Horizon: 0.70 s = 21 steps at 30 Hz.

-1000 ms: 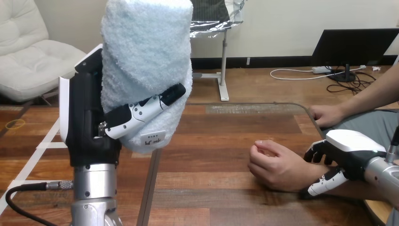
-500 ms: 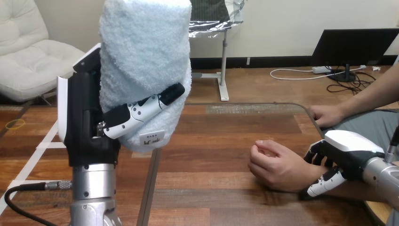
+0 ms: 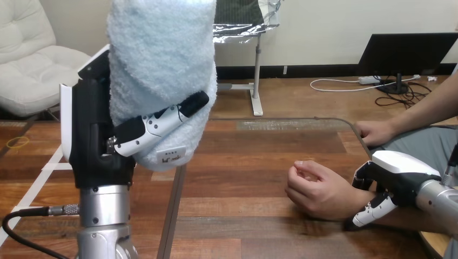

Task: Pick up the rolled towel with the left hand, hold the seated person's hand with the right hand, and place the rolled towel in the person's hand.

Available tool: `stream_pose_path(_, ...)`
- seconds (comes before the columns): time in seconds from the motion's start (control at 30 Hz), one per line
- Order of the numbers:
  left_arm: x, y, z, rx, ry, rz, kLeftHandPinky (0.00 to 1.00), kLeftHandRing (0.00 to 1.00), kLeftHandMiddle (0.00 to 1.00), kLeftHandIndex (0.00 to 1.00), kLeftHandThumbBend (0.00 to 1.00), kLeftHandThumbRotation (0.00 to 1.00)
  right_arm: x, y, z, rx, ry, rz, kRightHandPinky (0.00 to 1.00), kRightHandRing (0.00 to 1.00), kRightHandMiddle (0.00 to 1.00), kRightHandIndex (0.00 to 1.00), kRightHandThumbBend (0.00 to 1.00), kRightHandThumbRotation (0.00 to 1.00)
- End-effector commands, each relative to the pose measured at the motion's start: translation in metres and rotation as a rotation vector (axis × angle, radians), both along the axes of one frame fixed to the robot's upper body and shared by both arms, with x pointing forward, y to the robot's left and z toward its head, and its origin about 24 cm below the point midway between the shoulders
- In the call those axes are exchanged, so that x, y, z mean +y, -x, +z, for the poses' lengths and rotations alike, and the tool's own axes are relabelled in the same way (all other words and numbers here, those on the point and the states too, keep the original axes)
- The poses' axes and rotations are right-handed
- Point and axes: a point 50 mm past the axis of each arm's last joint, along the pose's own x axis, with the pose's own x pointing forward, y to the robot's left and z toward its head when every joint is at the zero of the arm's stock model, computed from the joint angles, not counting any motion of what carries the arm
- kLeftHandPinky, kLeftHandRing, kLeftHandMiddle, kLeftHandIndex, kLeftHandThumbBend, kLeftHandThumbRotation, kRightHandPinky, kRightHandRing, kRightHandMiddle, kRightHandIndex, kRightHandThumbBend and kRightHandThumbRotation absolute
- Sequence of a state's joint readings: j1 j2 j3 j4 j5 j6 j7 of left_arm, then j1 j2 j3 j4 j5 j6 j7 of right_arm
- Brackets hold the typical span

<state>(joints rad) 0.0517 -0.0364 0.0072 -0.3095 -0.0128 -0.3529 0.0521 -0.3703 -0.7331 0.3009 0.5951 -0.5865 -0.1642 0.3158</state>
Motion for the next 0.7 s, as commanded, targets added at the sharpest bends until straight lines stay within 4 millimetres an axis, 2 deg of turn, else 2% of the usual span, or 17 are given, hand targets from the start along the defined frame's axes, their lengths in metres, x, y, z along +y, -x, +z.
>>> stream_pose_path(0.0, -0.002, -0.006, 0.020, -0.112, 0.003, -0.022, 0.17, 0.23, 0.30, 0.36, 0.55, 0.00, 0.016, 0.006, -0.020, 0.094, -0.061, 0.013, 0.37, 0.44, 0.51, 0.55, 0.86, 0.31)
stream_pose_path(0.67, 0.000, -0.006, 0.018, -0.099, 0.015, -0.012, 0.17, 0.23, 0.30, 0.36, 0.55, 0.00, 0.010, -0.001, -0.007, 0.224, -0.038, -0.025, 0.39, 0.48, 0.57, 0.60, 0.91, 0.25)
